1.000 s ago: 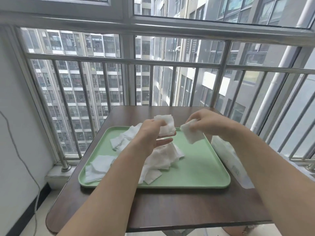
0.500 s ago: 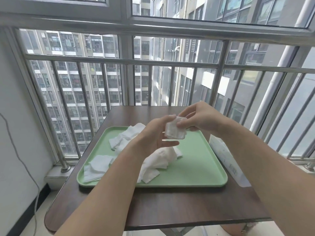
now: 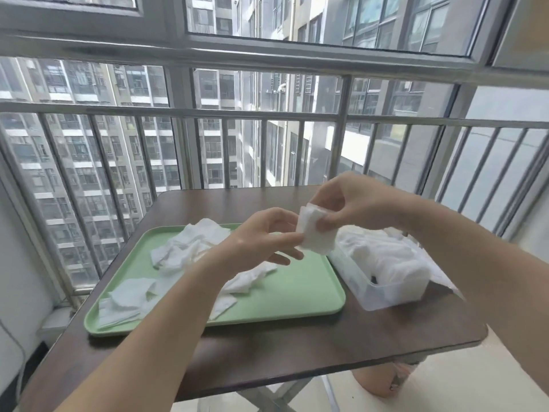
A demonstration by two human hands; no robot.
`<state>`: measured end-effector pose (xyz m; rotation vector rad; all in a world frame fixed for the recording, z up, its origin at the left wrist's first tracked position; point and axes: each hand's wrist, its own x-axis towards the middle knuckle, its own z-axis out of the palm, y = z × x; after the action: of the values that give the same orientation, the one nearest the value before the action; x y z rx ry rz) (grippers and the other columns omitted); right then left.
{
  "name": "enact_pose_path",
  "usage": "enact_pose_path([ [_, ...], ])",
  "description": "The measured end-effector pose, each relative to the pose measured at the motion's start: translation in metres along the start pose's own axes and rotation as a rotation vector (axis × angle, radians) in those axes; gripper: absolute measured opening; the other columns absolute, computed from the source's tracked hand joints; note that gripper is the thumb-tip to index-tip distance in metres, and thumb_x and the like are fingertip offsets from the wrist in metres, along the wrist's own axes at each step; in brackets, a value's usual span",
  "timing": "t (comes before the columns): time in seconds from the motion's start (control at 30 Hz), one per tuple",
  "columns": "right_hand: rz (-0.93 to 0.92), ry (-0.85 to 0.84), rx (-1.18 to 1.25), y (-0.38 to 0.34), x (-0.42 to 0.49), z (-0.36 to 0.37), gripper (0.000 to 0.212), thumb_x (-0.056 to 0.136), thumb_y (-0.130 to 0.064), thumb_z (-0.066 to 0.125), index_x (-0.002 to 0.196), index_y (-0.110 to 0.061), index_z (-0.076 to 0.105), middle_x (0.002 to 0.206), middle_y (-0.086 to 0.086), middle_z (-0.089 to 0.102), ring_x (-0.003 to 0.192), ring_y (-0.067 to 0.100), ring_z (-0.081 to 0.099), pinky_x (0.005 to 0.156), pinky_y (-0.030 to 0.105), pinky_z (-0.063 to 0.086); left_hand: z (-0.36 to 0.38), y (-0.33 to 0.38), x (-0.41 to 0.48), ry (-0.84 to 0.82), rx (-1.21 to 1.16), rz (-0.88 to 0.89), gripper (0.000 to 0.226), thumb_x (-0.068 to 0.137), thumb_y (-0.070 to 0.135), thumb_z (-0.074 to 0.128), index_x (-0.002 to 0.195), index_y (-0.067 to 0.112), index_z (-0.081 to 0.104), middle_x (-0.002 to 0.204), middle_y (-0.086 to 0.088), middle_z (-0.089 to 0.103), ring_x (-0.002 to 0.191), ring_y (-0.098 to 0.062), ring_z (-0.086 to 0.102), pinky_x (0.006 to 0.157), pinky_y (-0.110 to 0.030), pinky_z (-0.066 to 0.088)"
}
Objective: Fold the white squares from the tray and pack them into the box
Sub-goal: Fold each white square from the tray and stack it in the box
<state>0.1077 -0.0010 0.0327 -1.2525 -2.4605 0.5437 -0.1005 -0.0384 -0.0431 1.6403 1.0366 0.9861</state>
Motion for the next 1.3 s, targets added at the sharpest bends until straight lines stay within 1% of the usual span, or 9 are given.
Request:
enact_pose_path([
  [0.17, 0.059, -0.118, 0.140, 0.027, -0.032, -0.035, 0.012, 0.091, -0.011, 0.071, 0.086, -0.022, 0.069, 0.078, -0.012, 0.072, 0.074, 0.005, 0.068, 0.065, 0.017, 0.051, 0.019, 0.005, 0.013, 0.087, 0.307, 0.073, 0.008, 0.091, 0.023, 0.071, 0.098, 0.028, 0.069, 0.095, 0.009, 0.072, 0.077, -0.010, 0.071, 0.066, -0.030, 0.056],
  [0.23, 0.097, -0.114, 0.282, 0.040, -0.041, -0.038, 0.009, 0.093, -0.003, 0.066, 0.096, -0.011, 0.069, 0.086, -0.004, 0.074, 0.081, 0.008, 0.071, 0.068, 0.018, 0.053, 0.033, 0.007, 0.020, 0.073, 0.432, 0.096, 0.008, 0.090, 0.029, 0.069, 0.092, 0.037, 0.071, 0.094, 0.017, 0.070, 0.073, -0.002, 0.066, 0.064, -0.024, 0.051],
  [0.37, 0.192, -0.115, 0.407, 0.057, -0.045, -0.028, 0.017, 0.092, 0.003, 0.062, 0.106, -0.004, 0.065, 0.100, 0.009, 0.072, 0.088, 0.014, 0.073, 0.078, 0.024, 0.058, 0.062, 0.003, 0.038, 0.013, 0.541, 0.093, 0.010, 0.085, 0.045, 0.068, 0.084, 0.053, 0.062, 0.109, 0.001, 0.059, 0.075, -0.014, 0.054, 0.065, -0.026, 0.043],
  [0.53, 0.183, -0.171, 0.211, 0.073, -0.044, -0.013, 0.021, 0.091, 0.000, 0.061, 0.111, -0.007, 0.062, 0.101, 0.009, 0.069, 0.082, 0.009, 0.067, 0.072, 0.020, 0.055, 0.084, -0.008, 0.047, -0.032, 0.629, -0.046, 0.027, 0.064, 0.065, 0.063, 0.086, 0.056, 0.050, 0.107, 0.000, 0.042, 0.109, -0.019, 0.042, 0.097, -0.034, 0.043],
  [0.6, 0.181, -0.168, 0.087, 0.073, -0.042, -0.010, 0.019, 0.091, -0.003, 0.061, 0.108, -0.011, 0.062, 0.091, 0.002, 0.067, 0.069, 0.001, 0.060, 0.062, 0.015, 0.048, 0.086, -0.011, 0.049, -0.008, 0.614, -0.059, 0.037, 0.058, 0.065, 0.061, 0.092, 0.054, 0.052, 0.108, 0.000, 0.042, 0.112, -0.018, 0.042, 0.097, -0.032, 0.043],
  [0.67, 0.165, -0.187, -0.043, 0.072, -0.041, -0.008, 0.015, 0.091, -0.008, 0.061, 0.104, -0.014, 0.063, 0.087, 0.004, 0.065, 0.066, 0.004, 0.056, 0.061, 0.019, 0.045, 0.087, -0.011, 0.050, -0.003, 0.612, -0.080, 0.046, 0.056, 0.062, 0.061, 0.101, 0.052, 0.055, 0.110, 0.000, 0.043, 0.108, -0.017, 0.043, 0.092, -0.030, 0.043],
  [0.97, 0.147, -0.246, -0.403, 0.059, -0.036, -0.001, 0.028, 0.090, -0.014, 0.059, 0.113, -0.029, 0.065, 0.100, -0.007, 0.063, 0.087, 0.016, 0.058, 0.068, 0.027, 0.045, 0.091, -0.008, 0.050, 0.001, 0.650, -0.179, 0.052, 0.056, 0.060, 0.059, 0.106, 0.050, 0.053, 0.115, 0.002, 0.042, 0.117, -0.024, 0.044, 0.104, -0.042, 0.043],
  [1.1, 0.100, -0.246, -0.387, 0.056, -0.031, 0.012, 0.022, 0.082, -0.018, 0.070, 0.088, -0.038, 0.061, 0.080, -0.015, 0.057, 0.077, 0.010, 0.056, 0.061, 0.023, 0.041, 0.091, -0.005, 0.048, 0.002, 0.633, -0.180, 0.062, 0.046, 0.071, 0.053, 0.105, 0.051, 0.050, 0.115, 0.001, 0.043, 0.114, -0.022, 0.047, 0.101, -0.040, 0.046],
  [1.3, 0.169, -0.086, -0.483, 0.062, -0.030, 0.019, 0.032, 0.080, -0.028, 0.075, 0.111, -0.028, 0.066, 0.102, -0.006, 0.063, 0.092, 0.019, 0.062, 0.068, 0.030, 0.047, 0.090, -0.007, 0.047, -0.012, 0.574, -0.198, 0.060, 0.054, 0.058, 0.062, 0.112, 0.047, 0.053, 0.119, -0.001, 0.041, 0.114, -0.023, 0.051, 0.102, -0.041, 0.047],
])
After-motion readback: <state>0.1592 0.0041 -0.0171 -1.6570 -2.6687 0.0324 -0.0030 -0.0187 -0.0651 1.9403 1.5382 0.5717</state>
